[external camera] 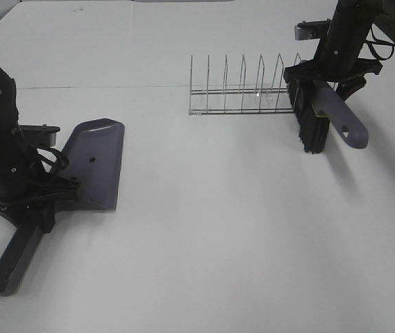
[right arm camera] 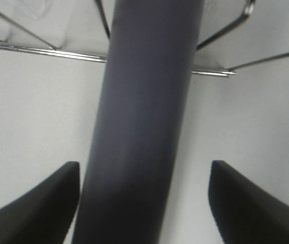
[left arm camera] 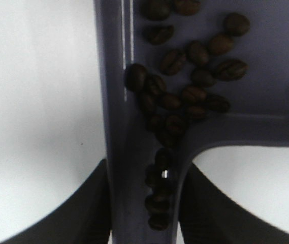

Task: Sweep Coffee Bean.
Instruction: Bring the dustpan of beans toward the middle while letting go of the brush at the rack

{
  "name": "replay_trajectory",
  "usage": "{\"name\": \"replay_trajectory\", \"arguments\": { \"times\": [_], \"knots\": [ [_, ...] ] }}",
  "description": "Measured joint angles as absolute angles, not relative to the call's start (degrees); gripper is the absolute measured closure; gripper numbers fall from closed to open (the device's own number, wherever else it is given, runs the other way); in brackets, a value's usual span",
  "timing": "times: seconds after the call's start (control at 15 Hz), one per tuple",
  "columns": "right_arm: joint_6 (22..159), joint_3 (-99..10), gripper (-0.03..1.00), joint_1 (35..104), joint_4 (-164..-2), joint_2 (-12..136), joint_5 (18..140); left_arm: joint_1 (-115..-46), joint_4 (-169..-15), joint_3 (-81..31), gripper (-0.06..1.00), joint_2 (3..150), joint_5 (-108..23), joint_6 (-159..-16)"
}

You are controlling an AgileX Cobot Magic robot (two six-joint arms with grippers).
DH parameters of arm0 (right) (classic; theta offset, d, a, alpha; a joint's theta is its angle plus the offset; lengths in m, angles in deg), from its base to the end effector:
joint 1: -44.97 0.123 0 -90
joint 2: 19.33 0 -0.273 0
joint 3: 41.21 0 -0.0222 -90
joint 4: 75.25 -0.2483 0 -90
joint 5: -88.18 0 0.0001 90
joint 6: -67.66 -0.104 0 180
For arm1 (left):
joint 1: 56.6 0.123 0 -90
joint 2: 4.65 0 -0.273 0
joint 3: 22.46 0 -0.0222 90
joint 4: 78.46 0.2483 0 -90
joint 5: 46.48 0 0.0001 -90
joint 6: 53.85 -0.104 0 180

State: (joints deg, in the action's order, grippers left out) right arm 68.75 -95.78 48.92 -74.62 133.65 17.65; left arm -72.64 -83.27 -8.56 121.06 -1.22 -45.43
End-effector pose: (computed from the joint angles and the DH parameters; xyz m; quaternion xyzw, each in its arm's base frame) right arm 0.5108 0.0342 0.1306 -0.0451 0.9943 -0.0029 0.0965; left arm 0.3139 -0.0967 0.0665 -0.0356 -0.9981 0.0189 0.0475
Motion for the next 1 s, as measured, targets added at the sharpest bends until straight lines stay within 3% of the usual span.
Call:
{"name": "replay_trajectory", "arguments": {
  "times": [0.2, 0.67, 1.0],
  "knots": [
    [69.15, -95.78, 0.19, 48.92, -74.62, 129.87, 17.99, -72.64, -84.25, -10.39, 0.61, 121.34, -0.99, -45.43],
    [69.27, -94.52, 0.19, 48.92, -75.25, 111.19, 18.22, -72.64, -90.66, -25.17, 0.61, 129.59, 1.30, -45.43],
    [70.18, -79.45, 0.19, 48.92, -75.25, 95.32, 18.17, -72.64, -92.15, -25.69, 0.61, 130.05, -0.53, -45.43]
  ]
}}
